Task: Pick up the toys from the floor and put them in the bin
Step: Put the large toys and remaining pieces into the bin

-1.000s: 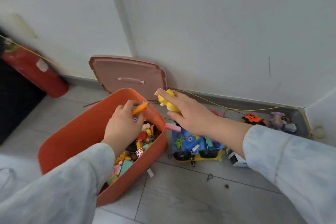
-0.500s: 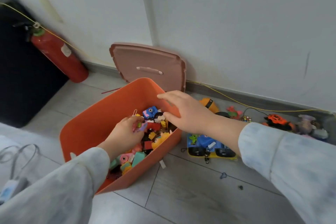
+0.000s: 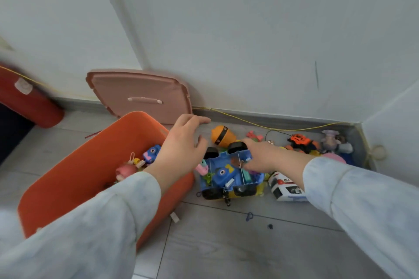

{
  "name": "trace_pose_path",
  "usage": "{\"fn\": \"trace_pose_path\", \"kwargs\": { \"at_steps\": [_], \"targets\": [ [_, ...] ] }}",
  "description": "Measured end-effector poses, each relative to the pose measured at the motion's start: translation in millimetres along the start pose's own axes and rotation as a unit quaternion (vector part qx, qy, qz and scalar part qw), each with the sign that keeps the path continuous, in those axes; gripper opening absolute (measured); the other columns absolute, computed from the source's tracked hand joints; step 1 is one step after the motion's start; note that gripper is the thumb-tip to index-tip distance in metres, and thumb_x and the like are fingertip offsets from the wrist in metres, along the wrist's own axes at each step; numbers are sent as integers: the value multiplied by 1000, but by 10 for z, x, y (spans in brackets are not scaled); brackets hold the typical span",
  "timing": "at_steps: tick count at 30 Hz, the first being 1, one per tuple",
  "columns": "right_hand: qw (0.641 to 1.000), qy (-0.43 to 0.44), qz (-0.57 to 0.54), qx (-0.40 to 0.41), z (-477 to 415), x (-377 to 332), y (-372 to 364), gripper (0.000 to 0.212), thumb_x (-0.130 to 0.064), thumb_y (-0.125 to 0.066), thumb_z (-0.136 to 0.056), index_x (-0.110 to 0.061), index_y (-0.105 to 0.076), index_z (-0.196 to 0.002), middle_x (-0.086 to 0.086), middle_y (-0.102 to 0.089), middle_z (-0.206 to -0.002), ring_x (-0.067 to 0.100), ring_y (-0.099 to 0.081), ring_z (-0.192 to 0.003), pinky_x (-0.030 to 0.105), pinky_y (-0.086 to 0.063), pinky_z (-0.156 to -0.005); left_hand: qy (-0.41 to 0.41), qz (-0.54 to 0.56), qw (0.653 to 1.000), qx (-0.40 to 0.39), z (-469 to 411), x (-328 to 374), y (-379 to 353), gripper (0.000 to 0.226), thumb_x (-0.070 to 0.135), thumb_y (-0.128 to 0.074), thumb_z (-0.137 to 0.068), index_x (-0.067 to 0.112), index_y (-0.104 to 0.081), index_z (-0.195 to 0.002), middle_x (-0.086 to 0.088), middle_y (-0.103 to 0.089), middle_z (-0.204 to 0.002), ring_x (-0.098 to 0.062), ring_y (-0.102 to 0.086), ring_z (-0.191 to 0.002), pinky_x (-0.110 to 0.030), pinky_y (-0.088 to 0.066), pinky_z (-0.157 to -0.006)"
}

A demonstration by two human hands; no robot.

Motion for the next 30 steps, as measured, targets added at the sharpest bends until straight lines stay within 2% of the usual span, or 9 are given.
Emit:
{"fn": "trace_pose_path", "kwargs": {
  "at_steps": [4,9,14,17,21,23,25,27,30],
  "targets": [
    [999,-25,-40,0,-8,127,-65,50,-57,-68,-86,-13,-55,-104,-4,-64,-79,14,-64,-72,27,-44,-53,-26,21,998,-46,53,162,-222,36,11,-55,-88,24,-63,-120,6,-53,-115,-7,-56,-98,-28,-51,-86],
    [999,-31,-33,-12,-49,122,-93,27,-29,-64,-93,-16,-61,-116,4,-67,-98,20,-63,-83,29,-50,-62,24,-26,987,-155,170,45,-577,33,17,-55,-90,28,-64,-119,12,-48,-110,2,-55,-83,-20,-41,-79],
    [997,-23,-27,62,-37,264,142,6,-17,-57,-93,-13,-61,-96,5,-64,-88,25,-62,-83,28,-40,-55,78,-60,962,-254,218,-72,-911,44,25,-56,-91,26,-53,-135,0,-48,-130,-19,-53,-119,-31,-43,-102],
    [986,-16,-71,148,117,408,462,14,-11,-55,-94,-20,-60,-102,5,-65,-95,26,-61,-87,28,-38,-57,106,-72,968,-216,120,-83,-988,52,33,-58,-92,24,-45,-142,-8,-43,-137,-31,-45,-128,-42,-38,-110],
    [957,3,-141,254,344,664,748,38,-3,-60,-84,-16,-58,-120,13,-64,-117,33,-59,-107,34,-42,-78,196,23,973,-117,-17,-77,-975,51,39,-54,-97,20,-40,-142,-9,-43,-139,-31,-40,-134,-38,-30,-110],
    [947,14,-159,278,440,748,787,42,0,-61,-81,-15,-57,-120,13,-59,-122,32,-55,-112,33,-40,-83,281,120,945,-117,-28,-155,-1078,60,57,-51,-91,22,-38,-137,-6,-52,-133,-29,-50,-126,-39,-36,-109],
    [944,42,-168,281,503,757,771,39,1,-59,-81,-22,-56,-112,7,-53,-120,27,-53,-111,29,-35,-83,382,263,882,-84,-13,-225,-1183,72,75,-47,-76,30,-36,-131,-8,-55,-127,-32,-60,-112,-51,-51,-98],
    [947,75,-164,266,530,740,715,42,4,-56,-81,-30,-50,-104,2,-50,-119,21,-50,-111,25,-32,-82,440,356,822,-69,8,-230,-1321,73,75,-49,-81,31,-35,-137,-5,-47,-133,-34,-58,-116,-55,-56,-88],
    [948,115,-170,244,546,699,643,46,4,-58,-78,-37,-48,-97,0,-49,-123,18,-48,-115,28,-37,-87,456,392,795,-77,10,-222,-1461,67,70,-56,-82,25,-50,-131,-4,-50,-130,-31,-57,-116,-52,-57,-86]
  ]
}}
Point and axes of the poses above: each hand's wrist, its own z-axis away from the middle knuckle, its own y-axis out of the back of the hand, x = y × z, the point moved 9 cm from there along -z, towards the middle knuckle
